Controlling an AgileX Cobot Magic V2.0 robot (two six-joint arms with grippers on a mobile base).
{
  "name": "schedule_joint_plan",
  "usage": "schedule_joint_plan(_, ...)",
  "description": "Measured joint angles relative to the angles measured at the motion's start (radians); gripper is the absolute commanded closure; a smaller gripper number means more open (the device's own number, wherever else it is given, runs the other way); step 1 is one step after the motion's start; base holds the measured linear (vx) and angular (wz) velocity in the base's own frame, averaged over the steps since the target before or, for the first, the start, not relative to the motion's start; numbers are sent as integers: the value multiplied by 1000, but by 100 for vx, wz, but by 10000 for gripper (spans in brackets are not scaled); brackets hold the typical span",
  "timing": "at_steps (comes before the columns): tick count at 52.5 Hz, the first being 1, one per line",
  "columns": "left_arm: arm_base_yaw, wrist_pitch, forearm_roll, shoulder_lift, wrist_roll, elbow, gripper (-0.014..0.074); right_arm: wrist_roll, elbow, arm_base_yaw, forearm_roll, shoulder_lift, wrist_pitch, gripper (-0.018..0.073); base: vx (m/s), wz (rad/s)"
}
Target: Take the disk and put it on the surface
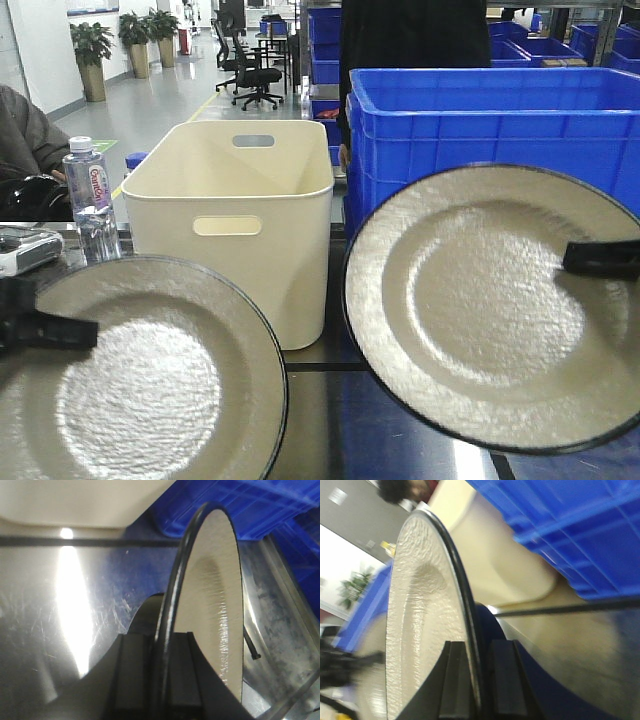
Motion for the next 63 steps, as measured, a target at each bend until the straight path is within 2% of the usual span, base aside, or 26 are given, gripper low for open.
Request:
schedule_joint_plan(4, -41, -30, -15, 53, 9, 12, 598, -20, 0, 0, 37, 0, -1, 568, 0, 0)
schedule_joint_plan(7, -95, -53, -35, 87, 21, 21, 598, -29, 0, 0, 53, 0, -1, 568, 0, 0)
schedule_joint_plan(16, -260, -161, -64, 181, 46, 43, 594, -39, 0, 0, 56, 0, -2, 568, 0, 0)
schedule_joint_plan(22, -340, -255, -77, 242, 64, 48, 556, -39, 0, 0, 56, 0, -2, 568, 0, 0)
schedule_joint_plan(31, -399, -312, -110, 300, 85, 48, 416, -40, 0, 0, 55, 0, -1, 568, 0, 0)
schedule_joint_plan(43, -429, -318, -122, 347, 91, 47, 135, -40, 0, 0, 55, 0, -1, 568, 0, 0)
schedule_joint_plan(52, -429, -338, -44, 351, 138, 47, 20, -40, 0, 0, 55, 0, -1, 568, 0, 0)
schedule_joint_plan(63, -429, -385, 204, 330, 181, 47, 8, -41, 0, 0, 46, 0, -1, 568, 0, 0)
